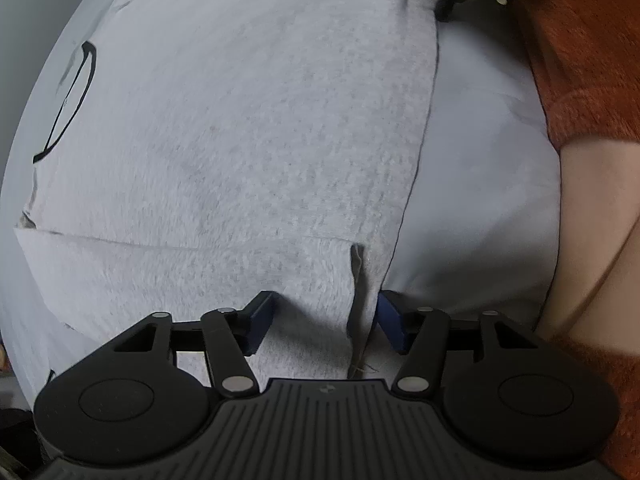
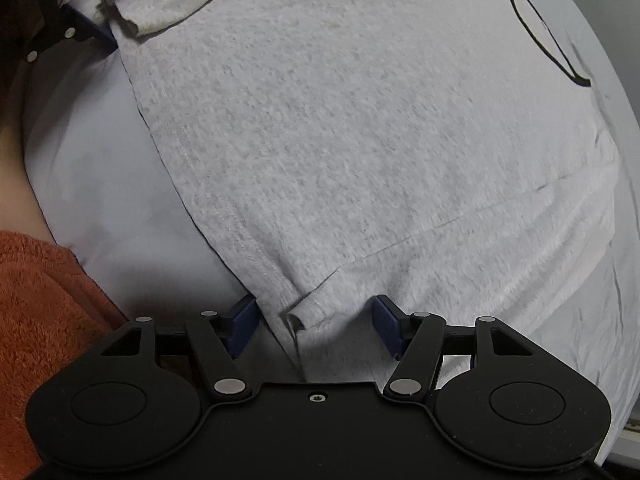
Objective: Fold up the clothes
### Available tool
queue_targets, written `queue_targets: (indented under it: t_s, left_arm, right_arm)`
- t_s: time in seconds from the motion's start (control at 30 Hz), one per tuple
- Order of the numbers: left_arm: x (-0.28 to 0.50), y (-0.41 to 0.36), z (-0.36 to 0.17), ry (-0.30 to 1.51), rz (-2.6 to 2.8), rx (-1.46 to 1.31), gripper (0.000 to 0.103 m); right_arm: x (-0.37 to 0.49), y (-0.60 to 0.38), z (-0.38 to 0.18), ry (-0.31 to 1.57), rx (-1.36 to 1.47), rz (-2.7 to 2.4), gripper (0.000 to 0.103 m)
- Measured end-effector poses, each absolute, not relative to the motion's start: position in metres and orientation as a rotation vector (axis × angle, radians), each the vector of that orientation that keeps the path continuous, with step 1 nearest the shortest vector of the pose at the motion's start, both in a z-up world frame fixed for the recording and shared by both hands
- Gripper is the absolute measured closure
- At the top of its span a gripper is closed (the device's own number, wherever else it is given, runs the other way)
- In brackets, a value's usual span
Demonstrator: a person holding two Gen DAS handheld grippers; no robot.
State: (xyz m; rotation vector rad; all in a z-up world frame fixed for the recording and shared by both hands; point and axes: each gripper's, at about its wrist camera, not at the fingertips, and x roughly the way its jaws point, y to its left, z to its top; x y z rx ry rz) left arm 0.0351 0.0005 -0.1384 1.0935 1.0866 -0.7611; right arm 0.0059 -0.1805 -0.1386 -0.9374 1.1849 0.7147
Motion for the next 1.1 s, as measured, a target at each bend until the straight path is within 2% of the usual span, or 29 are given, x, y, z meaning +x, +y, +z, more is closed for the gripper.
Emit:
queue_targets:
  t_s: [0.2,0.27,0.33,0.53,0.63,0.73,0.8,0.87,0.9,0.97,1.1]
  left_arm:
    - [0.038,0.006,-0.137,1.076,-0.742,1.088,0.069]
    - [0.040,0.010,-0.135,1.076,-0.733,1.074,0.080]
    - [0.046,0.013,-0.133,1.083,-0.719,1.038,0.085]
    - [0.064,0.031,-0.123,1.132,-0.700,0.899,0.092]
    - [0.065,0.036,-0.120,1.127,-0.687,0.890,0.093]
    - [0.061,0.035,-0.121,1.111,-0.686,0.936,0.088]
    - [0.057,0.035,-0.121,1.102,-0.688,0.977,0.081]
    - [0.053,0.036,-0.122,1.095,-0.689,1.021,0.055]
    - [0.052,0.037,-0.122,1.090,-0.688,1.043,0.050]
    - [0.048,0.040,-0.123,1.077,-0.702,1.086,0.048]
    - [0.053,0.040,-0.124,1.098,-0.692,1.087,0.046]
  right_arm:
    - [0.008,-0.184,-0.139,1.188,-0.920,0.715,0.055]
    - [0.011,-0.184,-0.137,1.187,-0.902,0.707,0.065]
    - [0.014,-0.187,-0.135,1.184,-0.885,0.699,0.072]
    - [0.027,-0.199,-0.129,1.196,-0.819,0.686,0.077]
    - [0.032,-0.203,-0.127,1.188,-0.809,0.681,0.087]
    - [0.026,-0.203,-0.127,1.174,-0.828,0.690,0.086]
    - [0.025,-0.203,-0.127,1.169,-0.849,0.713,0.082]
    - [0.023,-0.202,-0.127,1.170,-0.861,0.731,0.069]
    - [0.022,-0.202,-0.126,1.174,-0.865,0.742,0.065]
    - [0.022,-0.207,-0.126,1.196,-0.864,0.761,0.054]
    - [0.020,-0.210,-0.128,1.186,-0.870,0.773,0.053]
